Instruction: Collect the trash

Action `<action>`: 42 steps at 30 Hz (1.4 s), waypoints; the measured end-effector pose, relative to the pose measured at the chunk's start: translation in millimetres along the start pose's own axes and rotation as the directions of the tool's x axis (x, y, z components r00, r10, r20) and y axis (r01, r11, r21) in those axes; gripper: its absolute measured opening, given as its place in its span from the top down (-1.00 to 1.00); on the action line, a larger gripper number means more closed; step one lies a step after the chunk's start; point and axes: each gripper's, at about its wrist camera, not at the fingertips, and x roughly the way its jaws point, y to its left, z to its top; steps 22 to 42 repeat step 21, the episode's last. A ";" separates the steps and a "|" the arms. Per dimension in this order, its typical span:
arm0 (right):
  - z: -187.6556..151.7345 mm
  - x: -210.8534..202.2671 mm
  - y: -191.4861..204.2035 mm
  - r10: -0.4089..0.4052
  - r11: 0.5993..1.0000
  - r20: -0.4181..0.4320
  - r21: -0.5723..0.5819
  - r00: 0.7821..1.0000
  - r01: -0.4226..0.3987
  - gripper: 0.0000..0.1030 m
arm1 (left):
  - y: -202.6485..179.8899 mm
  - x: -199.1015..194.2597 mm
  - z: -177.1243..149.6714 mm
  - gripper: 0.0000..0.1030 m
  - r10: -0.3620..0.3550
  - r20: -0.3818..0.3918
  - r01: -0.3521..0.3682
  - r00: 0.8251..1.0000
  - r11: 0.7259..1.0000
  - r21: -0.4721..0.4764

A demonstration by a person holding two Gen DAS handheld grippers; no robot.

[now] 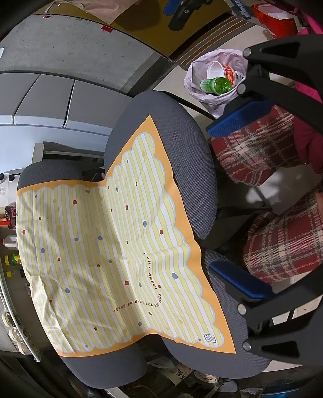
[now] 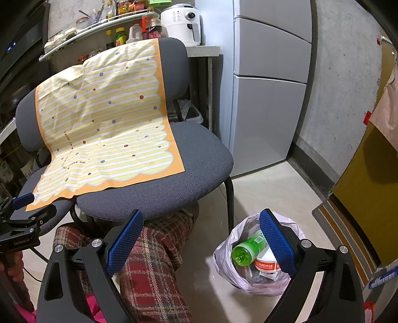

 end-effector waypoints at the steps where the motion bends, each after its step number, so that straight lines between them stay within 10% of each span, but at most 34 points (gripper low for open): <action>1: -0.2 0.4 -0.4 -0.001 1.000 0.000 -0.001 1.000 0.001 -0.81 | -0.2 0.5 -0.9 -0.87 -0.003 -0.004 0.003 1.000 1.000 -0.001; 42: 14.4 48.6 22.3 0.055 0.998 -0.047 -0.029 0.997 -0.056 -0.81 | 37.5 25.0 2.7 -0.87 0.051 -0.048 -0.053 0.998 0.997 -0.051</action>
